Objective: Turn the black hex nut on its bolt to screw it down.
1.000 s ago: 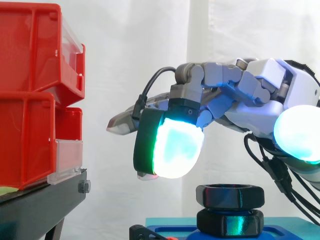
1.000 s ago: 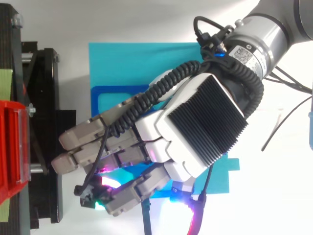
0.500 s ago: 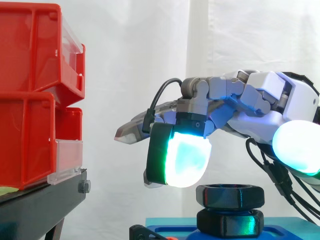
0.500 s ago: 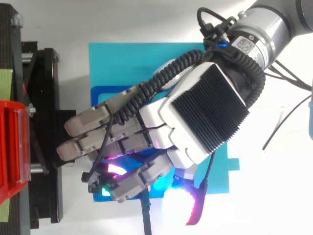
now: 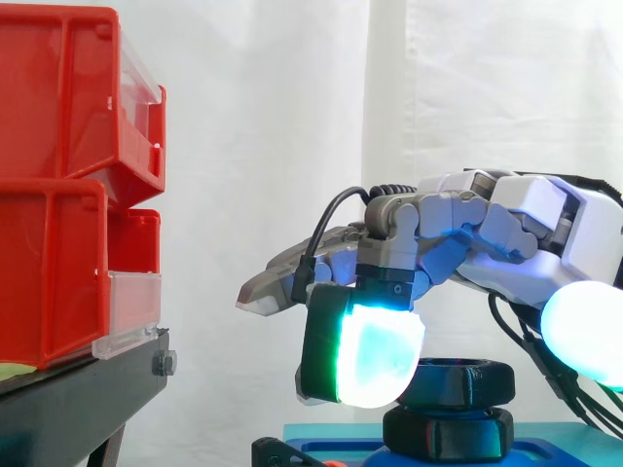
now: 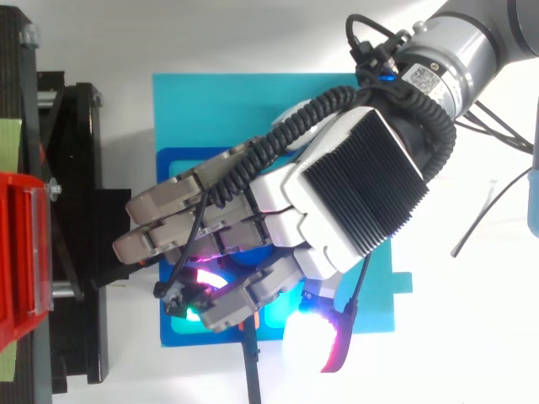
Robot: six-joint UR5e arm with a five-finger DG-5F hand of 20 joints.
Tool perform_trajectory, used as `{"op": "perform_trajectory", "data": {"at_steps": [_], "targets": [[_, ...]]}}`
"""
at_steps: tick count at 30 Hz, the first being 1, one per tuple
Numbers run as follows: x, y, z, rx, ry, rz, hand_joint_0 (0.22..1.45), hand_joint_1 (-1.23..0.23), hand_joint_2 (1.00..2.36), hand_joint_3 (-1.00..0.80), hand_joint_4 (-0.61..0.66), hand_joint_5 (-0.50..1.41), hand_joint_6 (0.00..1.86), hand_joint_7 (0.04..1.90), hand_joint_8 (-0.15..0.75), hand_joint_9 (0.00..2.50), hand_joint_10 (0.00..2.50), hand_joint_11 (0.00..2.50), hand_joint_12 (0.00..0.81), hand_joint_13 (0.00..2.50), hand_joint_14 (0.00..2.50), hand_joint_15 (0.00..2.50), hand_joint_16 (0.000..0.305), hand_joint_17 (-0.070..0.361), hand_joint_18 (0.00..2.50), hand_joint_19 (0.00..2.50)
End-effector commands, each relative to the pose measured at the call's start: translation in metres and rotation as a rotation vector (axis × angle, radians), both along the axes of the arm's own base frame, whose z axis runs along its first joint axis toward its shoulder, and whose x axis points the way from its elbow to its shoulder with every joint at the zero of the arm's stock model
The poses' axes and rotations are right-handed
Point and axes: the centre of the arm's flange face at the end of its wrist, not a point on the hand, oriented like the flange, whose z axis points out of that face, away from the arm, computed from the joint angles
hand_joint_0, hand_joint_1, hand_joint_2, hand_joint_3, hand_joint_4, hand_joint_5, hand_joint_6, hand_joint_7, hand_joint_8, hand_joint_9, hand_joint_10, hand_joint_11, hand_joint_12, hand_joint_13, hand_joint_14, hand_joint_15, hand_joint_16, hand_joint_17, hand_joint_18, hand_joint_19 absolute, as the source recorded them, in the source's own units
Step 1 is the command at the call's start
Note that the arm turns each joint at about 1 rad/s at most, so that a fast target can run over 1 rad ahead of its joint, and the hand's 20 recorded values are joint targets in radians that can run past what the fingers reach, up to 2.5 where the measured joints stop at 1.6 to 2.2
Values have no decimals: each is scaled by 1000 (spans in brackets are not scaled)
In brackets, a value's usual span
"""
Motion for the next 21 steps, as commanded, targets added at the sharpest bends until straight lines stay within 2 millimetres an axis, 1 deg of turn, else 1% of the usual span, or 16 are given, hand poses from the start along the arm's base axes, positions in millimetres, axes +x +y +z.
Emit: {"op": "perform_trajectory", "data": {"at_steps": [1, 21], "targets": [[0, 0, 0, -5, -8, -2, 510, -147, 1000, -500, 188, -39, 600, 1283, 302, 1052, 7, 234, 359, 685, 5, 143, 50, 112, 612, 264], [-1, -7, 0, -32, -39, -21, 510, -149, 1000, -500, 162, -37, 628, 1250, 304, 1073, 7, 241, 355, 701, 5, 137, 50, 112, 628, 259]]}}
